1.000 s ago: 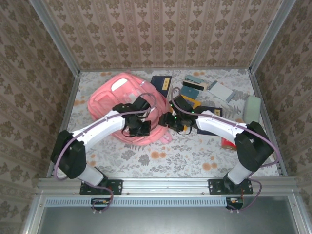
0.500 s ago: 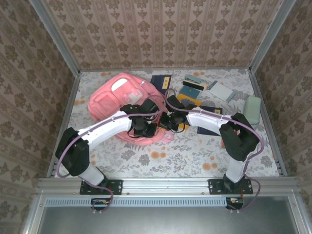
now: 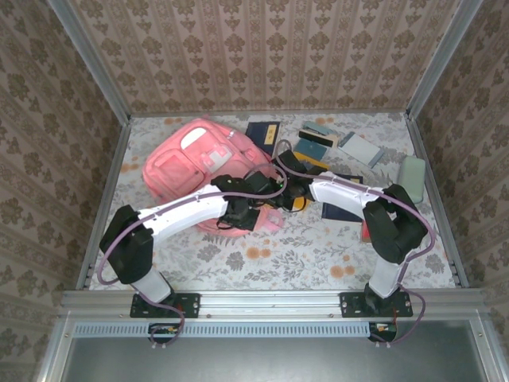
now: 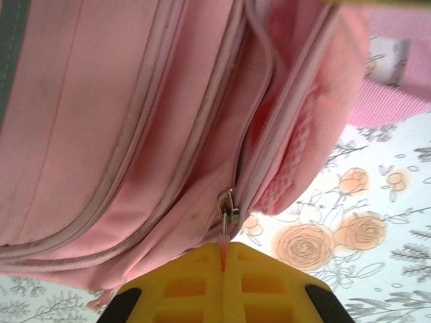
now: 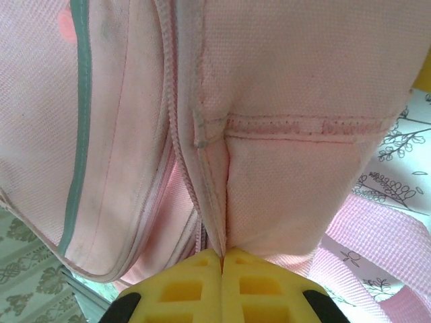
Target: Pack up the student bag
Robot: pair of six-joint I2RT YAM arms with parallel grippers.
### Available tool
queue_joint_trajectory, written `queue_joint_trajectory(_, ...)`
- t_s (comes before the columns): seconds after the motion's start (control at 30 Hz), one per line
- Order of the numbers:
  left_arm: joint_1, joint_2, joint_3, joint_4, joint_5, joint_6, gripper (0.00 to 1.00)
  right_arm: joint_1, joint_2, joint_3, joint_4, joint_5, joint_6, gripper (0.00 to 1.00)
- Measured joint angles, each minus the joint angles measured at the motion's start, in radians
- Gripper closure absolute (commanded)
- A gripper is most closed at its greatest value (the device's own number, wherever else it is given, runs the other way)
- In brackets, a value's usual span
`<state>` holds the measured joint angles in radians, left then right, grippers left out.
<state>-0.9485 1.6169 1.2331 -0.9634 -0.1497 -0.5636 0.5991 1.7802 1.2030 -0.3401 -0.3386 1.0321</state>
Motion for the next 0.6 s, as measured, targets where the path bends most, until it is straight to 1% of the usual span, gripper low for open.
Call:
queue_joint_trajectory(0.1, -0.006, 0.000, -0.020, -0.024, -0.014, 0.000, 1.00, -0.021, -0.001, 0.000, 0.024, -0.002, 0.000, 1.00)
queue_joint_trajectory(0.23, -0.011, -0.006, -0.068, -0.119, -0.025, -0.009, 1.00, -0.072, -0.001, 0.000, 0.078, 0.045, 0.000, 1.00)
queue_joint_trajectory(0.4, -0.011, -0.023, -0.108, -0.216, -0.051, -0.031, 1.00, -0.111, -0.003, 0.001, 0.111, 0.061, 0.000, 1.00)
queue_joint_trajectory(0.43, -0.011, -0.029, -0.107, -0.224, -0.053, -0.033, 1.00, -0.111, -0.003, 0.002, 0.114, 0.061, 0.000, 0.95)
queue_joint_trajectory(0.47, -0.011, -0.037, -0.104, -0.226, -0.053, -0.034, 1.00, -0.110, -0.003, 0.003, 0.116, 0.057, 0.000, 0.83)
queue_joint_trajectory(0.53, -0.011, -0.052, -0.083, -0.225, -0.053, -0.032, 1.00, -0.103, -0.003, 0.009, 0.116, 0.045, 0.001, 0.74)
queue_joint_trajectory(0.6, -0.012, -0.060, -0.040, -0.215, -0.047, -0.025, 1.00, -0.090, -0.003, 0.014, 0.116, 0.034, -0.002, 0.59)
